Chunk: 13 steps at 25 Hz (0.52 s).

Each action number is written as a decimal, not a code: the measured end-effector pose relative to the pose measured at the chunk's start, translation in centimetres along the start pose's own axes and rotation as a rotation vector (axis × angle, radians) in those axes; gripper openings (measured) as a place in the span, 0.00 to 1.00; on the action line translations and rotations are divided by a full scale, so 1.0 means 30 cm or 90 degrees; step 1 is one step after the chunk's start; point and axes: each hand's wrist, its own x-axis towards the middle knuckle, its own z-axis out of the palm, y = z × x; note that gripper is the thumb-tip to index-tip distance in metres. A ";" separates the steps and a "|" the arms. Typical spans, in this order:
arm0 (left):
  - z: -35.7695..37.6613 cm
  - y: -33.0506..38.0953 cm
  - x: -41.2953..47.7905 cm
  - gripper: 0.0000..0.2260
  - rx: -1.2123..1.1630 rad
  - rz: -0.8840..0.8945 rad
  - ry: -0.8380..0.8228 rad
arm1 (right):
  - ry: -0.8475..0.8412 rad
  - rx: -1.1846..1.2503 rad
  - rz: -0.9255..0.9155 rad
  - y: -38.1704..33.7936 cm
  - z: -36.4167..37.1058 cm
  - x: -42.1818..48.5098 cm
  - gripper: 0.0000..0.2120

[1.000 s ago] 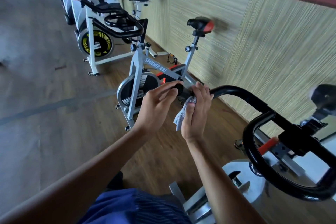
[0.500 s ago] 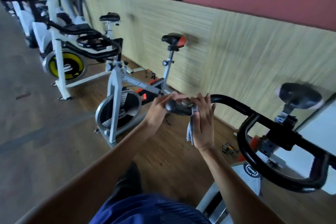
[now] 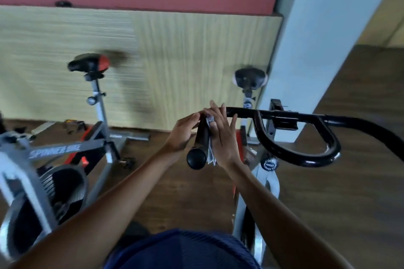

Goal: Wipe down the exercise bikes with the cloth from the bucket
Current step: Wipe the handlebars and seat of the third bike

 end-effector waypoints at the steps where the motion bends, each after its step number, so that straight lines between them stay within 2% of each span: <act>1: -0.010 0.002 0.006 0.15 0.030 0.004 -0.039 | 0.014 -0.029 0.021 0.004 0.005 0.004 0.26; 7: -0.053 0.042 0.045 0.13 0.096 0.006 -0.146 | 0.107 -0.193 0.101 -0.015 0.015 0.033 0.28; 10: -0.057 0.056 0.056 0.19 0.101 -0.021 -0.175 | 0.137 -0.241 0.142 0.014 0.018 0.035 0.23; 13: -0.052 0.042 0.052 0.21 0.105 -0.027 -0.189 | 0.229 -0.288 0.180 0.058 0.033 0.051 0.26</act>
